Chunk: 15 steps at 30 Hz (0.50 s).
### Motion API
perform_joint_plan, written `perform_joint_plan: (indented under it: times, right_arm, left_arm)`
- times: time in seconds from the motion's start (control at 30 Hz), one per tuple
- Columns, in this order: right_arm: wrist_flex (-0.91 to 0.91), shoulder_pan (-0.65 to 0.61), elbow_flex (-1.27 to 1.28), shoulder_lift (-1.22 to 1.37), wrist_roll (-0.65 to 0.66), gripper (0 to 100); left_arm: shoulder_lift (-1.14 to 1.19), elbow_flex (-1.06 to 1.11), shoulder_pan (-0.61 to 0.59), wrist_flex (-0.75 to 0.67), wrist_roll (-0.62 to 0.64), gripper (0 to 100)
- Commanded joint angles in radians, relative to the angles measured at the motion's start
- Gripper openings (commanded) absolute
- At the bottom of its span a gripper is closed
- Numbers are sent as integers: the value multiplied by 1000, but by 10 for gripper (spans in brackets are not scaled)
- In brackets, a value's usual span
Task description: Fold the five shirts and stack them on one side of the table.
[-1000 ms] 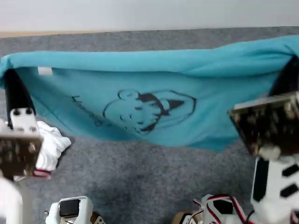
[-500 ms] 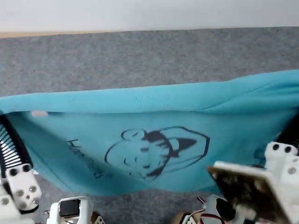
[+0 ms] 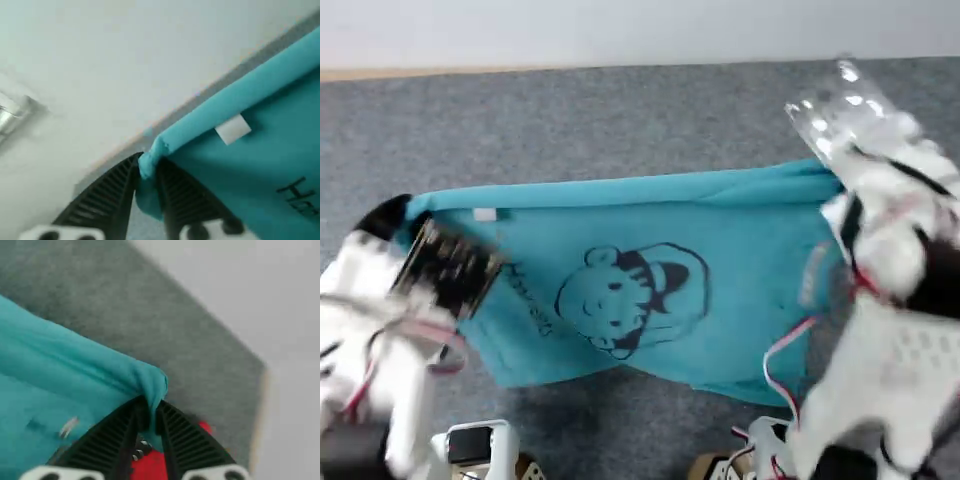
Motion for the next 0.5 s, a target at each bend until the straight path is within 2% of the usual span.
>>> perform_joint_plan:
  times: [0.0,0.1,0.23,0.33,0.47]
  right_arm:
    - [-173,-12,147,91,-9,12]
    - [-341,-13,227,194,-35,12]
    - [-507,-13,239,348,-40,13]
    - [-642,-13,232,443,-40,13]
    - [-736,-15,147,562,-81,13]
  left_arm:
    - [23,274,2,-270,-9,6]
    - [109,443,2,-525,-9,6]
    - [331,478,3,-758,-8,6]
    - [548,384,3,-848,-5,6]
    - [853,151,3,-859,-2,6]
